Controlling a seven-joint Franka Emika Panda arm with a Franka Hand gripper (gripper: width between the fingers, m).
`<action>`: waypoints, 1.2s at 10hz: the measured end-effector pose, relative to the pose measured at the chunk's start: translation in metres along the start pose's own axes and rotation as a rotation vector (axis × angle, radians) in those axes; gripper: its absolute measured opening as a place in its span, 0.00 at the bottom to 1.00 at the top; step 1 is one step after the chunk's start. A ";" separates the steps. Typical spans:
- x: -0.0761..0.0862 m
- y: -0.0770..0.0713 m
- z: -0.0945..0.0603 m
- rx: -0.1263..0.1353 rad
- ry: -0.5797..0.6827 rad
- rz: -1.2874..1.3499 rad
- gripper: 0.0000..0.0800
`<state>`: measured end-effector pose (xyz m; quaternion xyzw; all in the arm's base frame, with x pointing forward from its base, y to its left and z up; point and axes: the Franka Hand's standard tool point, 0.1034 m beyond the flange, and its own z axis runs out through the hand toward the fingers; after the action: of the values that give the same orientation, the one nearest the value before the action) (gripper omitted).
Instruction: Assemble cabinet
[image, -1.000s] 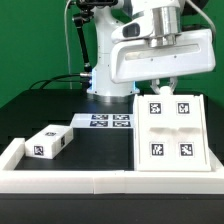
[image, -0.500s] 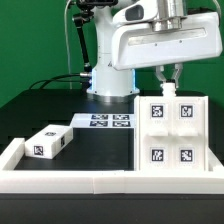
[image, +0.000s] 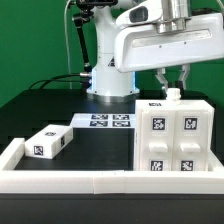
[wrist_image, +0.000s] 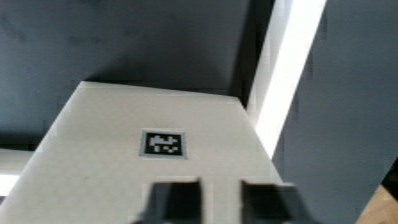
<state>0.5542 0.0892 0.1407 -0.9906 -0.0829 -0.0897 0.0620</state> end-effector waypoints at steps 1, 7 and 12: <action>0.000 0.000 0.000 0.000 0.000 0.000 0.33; -0.078 0.069 0.021 -0.037 -0.085 0.002 0.98; -0.086 0.118 0.015 -0.054 -0.076 -0.053 1.00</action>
Offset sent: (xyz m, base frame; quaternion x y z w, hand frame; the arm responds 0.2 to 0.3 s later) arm -0.0630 -0.0353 -0.0316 -0.0189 -0.0538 0.0855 0.9947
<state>0.4944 -0.0373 0.0968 -0.9920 -0.1092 -0.0557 0.0299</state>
